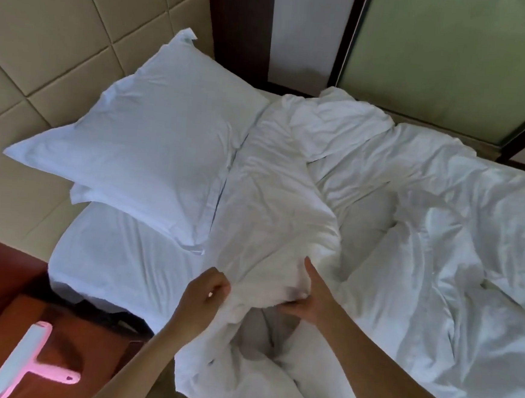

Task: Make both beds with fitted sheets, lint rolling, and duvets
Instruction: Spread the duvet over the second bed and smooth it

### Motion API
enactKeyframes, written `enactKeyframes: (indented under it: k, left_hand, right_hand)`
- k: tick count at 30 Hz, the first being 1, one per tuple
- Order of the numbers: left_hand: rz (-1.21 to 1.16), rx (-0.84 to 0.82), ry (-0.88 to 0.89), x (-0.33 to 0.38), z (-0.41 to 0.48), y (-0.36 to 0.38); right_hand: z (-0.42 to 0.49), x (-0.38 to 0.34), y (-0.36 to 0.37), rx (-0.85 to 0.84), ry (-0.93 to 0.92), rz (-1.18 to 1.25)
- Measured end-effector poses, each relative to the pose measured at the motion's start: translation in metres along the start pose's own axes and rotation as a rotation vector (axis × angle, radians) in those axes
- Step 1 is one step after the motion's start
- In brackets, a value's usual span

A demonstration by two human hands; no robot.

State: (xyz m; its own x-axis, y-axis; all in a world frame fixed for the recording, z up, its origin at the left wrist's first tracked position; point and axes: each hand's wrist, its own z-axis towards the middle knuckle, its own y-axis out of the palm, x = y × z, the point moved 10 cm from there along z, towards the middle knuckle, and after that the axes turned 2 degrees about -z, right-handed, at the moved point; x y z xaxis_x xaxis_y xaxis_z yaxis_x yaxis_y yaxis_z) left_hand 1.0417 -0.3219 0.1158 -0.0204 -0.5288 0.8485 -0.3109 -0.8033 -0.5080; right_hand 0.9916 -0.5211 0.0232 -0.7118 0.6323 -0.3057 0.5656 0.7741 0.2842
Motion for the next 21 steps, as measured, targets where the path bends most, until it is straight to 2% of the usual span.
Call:
enactKeyframes:
  k: [1,3,5,6,7,9,11,12,14,18,20,21]
  left_hand:
    - [-0.110,-0.035,-0.058,-0.002,-0.012,-0.004]
    - [-0.309,-0.145,-0.160,-0.003,-0.035,-0.012]
    - [-0.449,-0.235,-0.255,-0.007,-0.049,-0.031]
    - [-0.497,-0.223,-0.307,-0.013,-0.050,-0.049]
    - [-0.536,-0.159,-0.357,-0.023,-0.049,-0.073]
    - [-0.605,0.104,-0.439,-0.045,-0.043,-0.138]
    - [-0.688,0.325,-0.468,-0.061,-0.038,-0.200]
    - [-0.711,0.376,-0.465,-0.067,-0.034,-0.223]
    - [-0.648,0.345,-0.476,-0.072,-0.024,-0.242]
    - [-0.280,0.171,-0.643,-0.091,-0.012,-0.205]
    - [-0.091,0.155,-0.638,-0.103,-0.007,-0.181]
    - [-0.020,0.136,-0.618,-0.107,-0.005,-0.167]
  right_hand:
    - [-0.001,-0.007,0.015,0.017,-0.061,0.072]
    - [0.000,-0.027,0.051,0.028,-0.181,-0.005]
    - [-0.013,-0.049,0.109,-0.064,-0.303,-0.109]
    - [-0.028,-0.059,0.146,-0.137,-0.369,-0.145]
    - [-0.047,-0.063,0.182,-0.207,-0.433,-0.195]
    - [-0.086,-0.053,0.254,-0.360,-0.549,-0.411]
    - [-0.107,-0.015,0.300,-0.409,-0.640,-0.823]
    - [-0.108,0.010,0.312,-0.431,-0.659,-1.010]
    - [-0.090,0.060,0.312,-0.466,-0.612,-1.311]
    - [-0.057,0.122,0.251,-0.535,-0.389,-1.876]
    - [-0.038,0.124,0.201,-0.488,-0.238,-1.999]
    - [-0.026,0.116,0.175,-0.433,-0.175,-1.987]
